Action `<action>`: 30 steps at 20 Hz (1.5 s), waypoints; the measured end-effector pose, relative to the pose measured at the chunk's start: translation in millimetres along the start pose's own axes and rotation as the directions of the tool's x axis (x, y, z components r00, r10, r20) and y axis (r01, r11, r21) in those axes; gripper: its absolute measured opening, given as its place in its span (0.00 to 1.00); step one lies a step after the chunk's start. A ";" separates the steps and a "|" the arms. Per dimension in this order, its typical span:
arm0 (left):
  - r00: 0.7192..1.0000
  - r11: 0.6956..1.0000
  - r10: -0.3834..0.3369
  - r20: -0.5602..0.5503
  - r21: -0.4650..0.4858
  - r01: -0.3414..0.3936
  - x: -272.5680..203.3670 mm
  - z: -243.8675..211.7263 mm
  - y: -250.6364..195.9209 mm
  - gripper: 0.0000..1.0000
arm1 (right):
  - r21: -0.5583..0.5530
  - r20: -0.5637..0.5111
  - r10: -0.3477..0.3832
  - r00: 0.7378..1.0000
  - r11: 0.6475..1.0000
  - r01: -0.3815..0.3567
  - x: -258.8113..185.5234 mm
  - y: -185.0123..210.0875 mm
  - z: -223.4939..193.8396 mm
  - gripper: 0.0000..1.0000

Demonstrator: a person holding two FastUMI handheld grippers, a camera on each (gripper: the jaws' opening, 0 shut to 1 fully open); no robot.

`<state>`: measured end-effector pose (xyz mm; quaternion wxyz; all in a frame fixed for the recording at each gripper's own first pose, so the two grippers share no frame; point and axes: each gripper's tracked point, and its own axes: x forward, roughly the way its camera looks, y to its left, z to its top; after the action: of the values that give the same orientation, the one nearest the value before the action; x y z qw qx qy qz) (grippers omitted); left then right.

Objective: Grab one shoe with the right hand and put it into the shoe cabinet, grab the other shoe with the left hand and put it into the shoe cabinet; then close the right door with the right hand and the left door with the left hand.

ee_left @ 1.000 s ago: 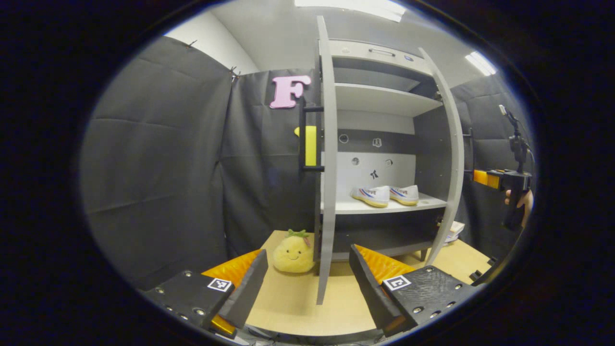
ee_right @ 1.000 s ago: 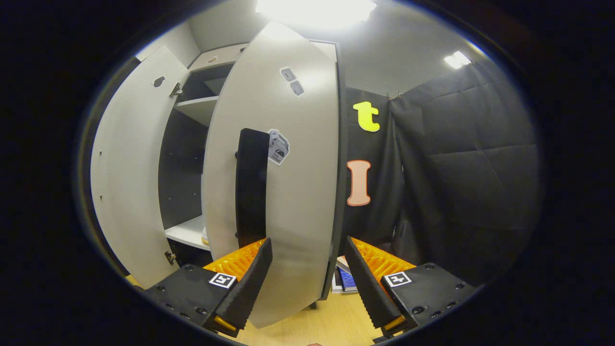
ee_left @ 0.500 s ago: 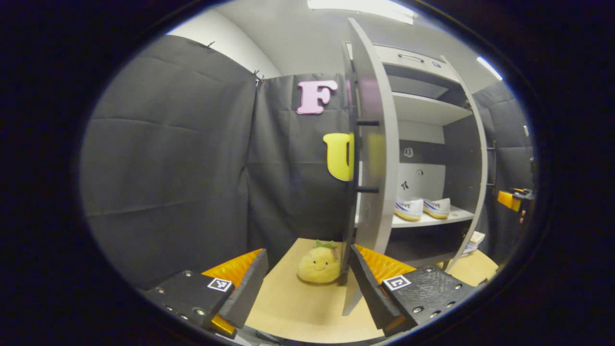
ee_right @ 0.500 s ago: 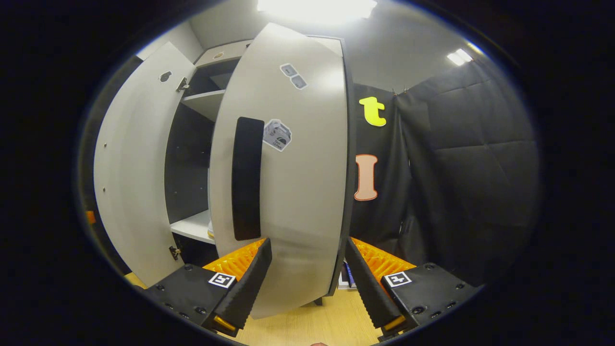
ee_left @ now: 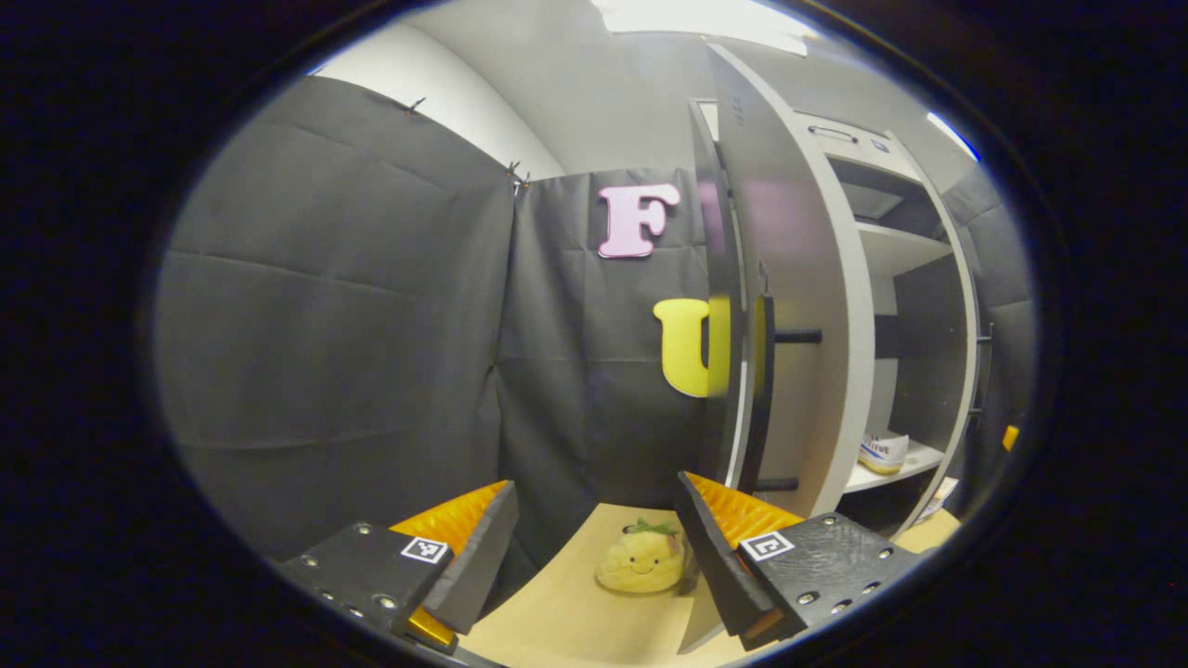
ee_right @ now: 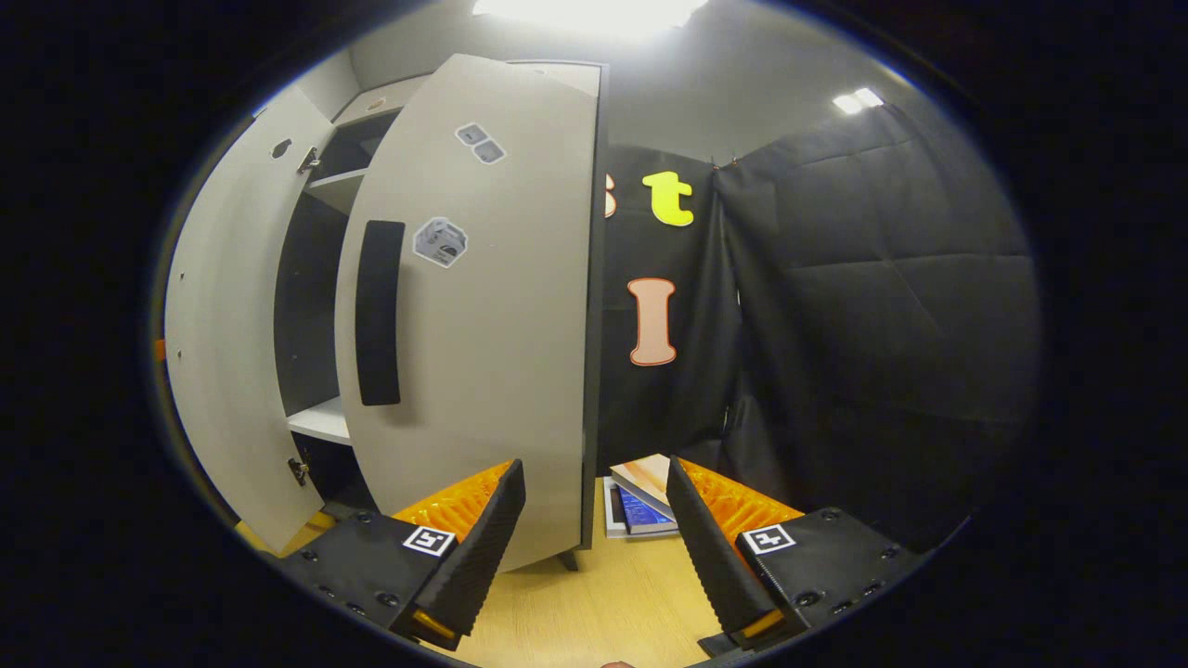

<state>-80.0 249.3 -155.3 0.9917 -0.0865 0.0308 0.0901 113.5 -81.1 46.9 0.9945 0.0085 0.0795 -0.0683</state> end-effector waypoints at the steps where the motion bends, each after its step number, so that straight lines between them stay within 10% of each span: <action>1: 1.000 1.000 0.000 0.011 -0.018 0.000 0.4 3.6 -4.4 0.97 | 0.004 0.004 -0.003 1.000 1.000 0.003 -0.2 -5.1 1.1 0.96; 16: 0.986 0.984 0.159 0.050 0.071 -0.162 -5.6 16.7 -29.0 0.94 | 0.008 -0.050 0.046 0.998 0.999 -0.046 17.8 -70.4 -24.1 0.96; 30: 0.992 0.989 0.117 0.052 0.086 -0.121 -15.2 18.6 -80.5 0.93 | 0.009 -0.037 0.119 0.992 0.993 -0.119 24.1 -84.1 -24.2 0.96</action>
<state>-79.2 172.0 -122.6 0.9879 -0.0383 0.0167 0.1495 121.8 -166.9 18.6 0.9951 0.0181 0.0973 -0.0088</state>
